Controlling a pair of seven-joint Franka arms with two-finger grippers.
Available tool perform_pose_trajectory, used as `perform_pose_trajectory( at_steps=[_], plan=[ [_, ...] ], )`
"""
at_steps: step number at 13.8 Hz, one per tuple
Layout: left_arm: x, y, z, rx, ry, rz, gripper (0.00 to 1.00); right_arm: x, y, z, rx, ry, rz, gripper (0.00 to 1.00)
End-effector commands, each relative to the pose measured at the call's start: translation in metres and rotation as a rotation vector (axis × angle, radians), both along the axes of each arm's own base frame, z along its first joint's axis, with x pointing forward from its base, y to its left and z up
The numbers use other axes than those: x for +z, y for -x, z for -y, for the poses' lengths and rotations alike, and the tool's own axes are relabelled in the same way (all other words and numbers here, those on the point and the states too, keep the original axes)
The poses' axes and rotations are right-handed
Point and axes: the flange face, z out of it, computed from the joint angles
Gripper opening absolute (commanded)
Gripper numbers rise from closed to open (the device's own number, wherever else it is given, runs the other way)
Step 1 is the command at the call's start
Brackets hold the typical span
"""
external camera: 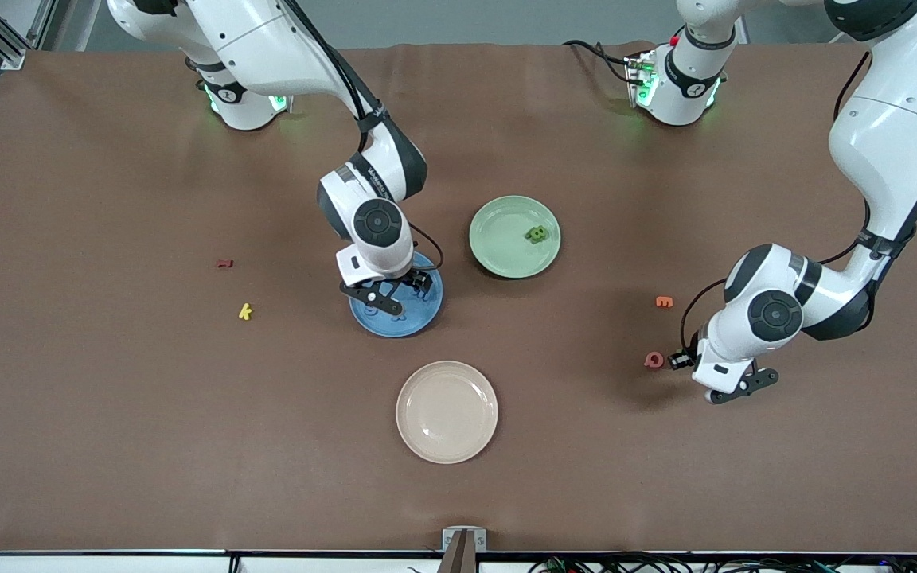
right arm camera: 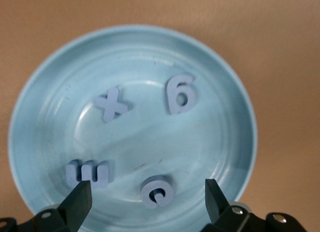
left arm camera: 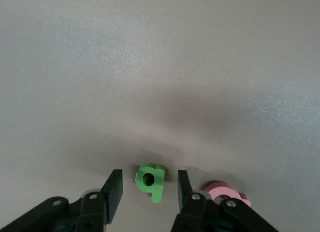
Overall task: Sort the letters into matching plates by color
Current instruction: 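Drop e on blue plate with the right gripper while the left gripper grasps q, then withdraw the right gripper to rest while the left gripper lifts green q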
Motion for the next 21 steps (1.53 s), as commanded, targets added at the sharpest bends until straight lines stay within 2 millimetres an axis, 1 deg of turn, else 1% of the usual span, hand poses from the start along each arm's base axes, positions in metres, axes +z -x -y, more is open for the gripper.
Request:
perform_pose_trajectory(
  at_steps=[1,2,4,5,6,8,10,11,12,13,15,16,17,18,21],
  plan=[
    [-0.005,-0.001,-0.001,0.014,-0.005,0.001,0.53,0.051,-0.047,0.048,0.078,-0.015,-0.054,1.0],
    [-0.004,-0.001,-0.002,0.015,-0.005,0.002,0.52,0.072,-0.062,0.077,0.126,-0.03,-0.072,1.0],
    [-0.008,-0.001,-0.001,0.024,-0.002,-0.003,0.52,0.108,-0.09,0.149,0.219,-0.077,-0.083,1.0],
    [-0.01,-0.001,-0.001,0.032,-0.001,-0.005,0.52,0.124,-0.1,0.184,0.261,-0.096,-0.083,1.0],
    [-0.011,0.0,-0.002,0.033,-0.002,-0.007,0.51,0.142,-0.107,0.217,0.286,-0.11,-0.075,1.0],
    [-0.013,0.001,-0.003,0.034,-0.004,-0.011,0.5,0.169,-0.115,0.282,0.333,-0.081,-0.072,1.0],
    [-0.013,0.0,-0.003,0.034,-0.003,-0.01,0.48,0.198,-0.117,0.328,0.368,-0.045,-0.078,1.0],
    [-0.014,0.001,-0.003,0.033,-0.004,-0.012,0.45,0.211,-0.118,0.349,0.344,-0.05,-0.091,1.0],
    [-0.014,0.001,-0.003,0.033,-0.004,-0.012,0.4,0.224,-0.118,0.355,0.334,-0.049,-0.093,1.0],
    [-0.014,0.001,-0.002,0.033,-0.004,-0.012,0.32,0.238,-0.115,0.358,0.328,-0.047,-0.084,1.0],
    [-0.014,0.002,0.001,0.026,-0.001,-0.012,0.15,0.258,-0.109,0.382,0.301,-0.052,-0.064,1.0],
    [-0.014,0.001,0.002,0.025,0.002,-0.006,0.07,0.271,-0.103,0.386,0.293,-0.055,-0.059,1.0],
    [-0.012,0.001,0.0,0.026,0.002,-0.003,0.01,0.288,-0.096,0.39,0.288,-0.056,-0.051,1.0],
    [-0.008,0.0,-0.001,0.021,-0.002,0.003,0.01,0.302,-0.089,0.397,0.276,-0.057,-0.045,1.0],
    [0.008,-0.003,0.004,0.02,-0.01,0.022,0.0,0.311,-0.087,0.4,0.27,-0.056,-0.034,1.0]
  ],
)
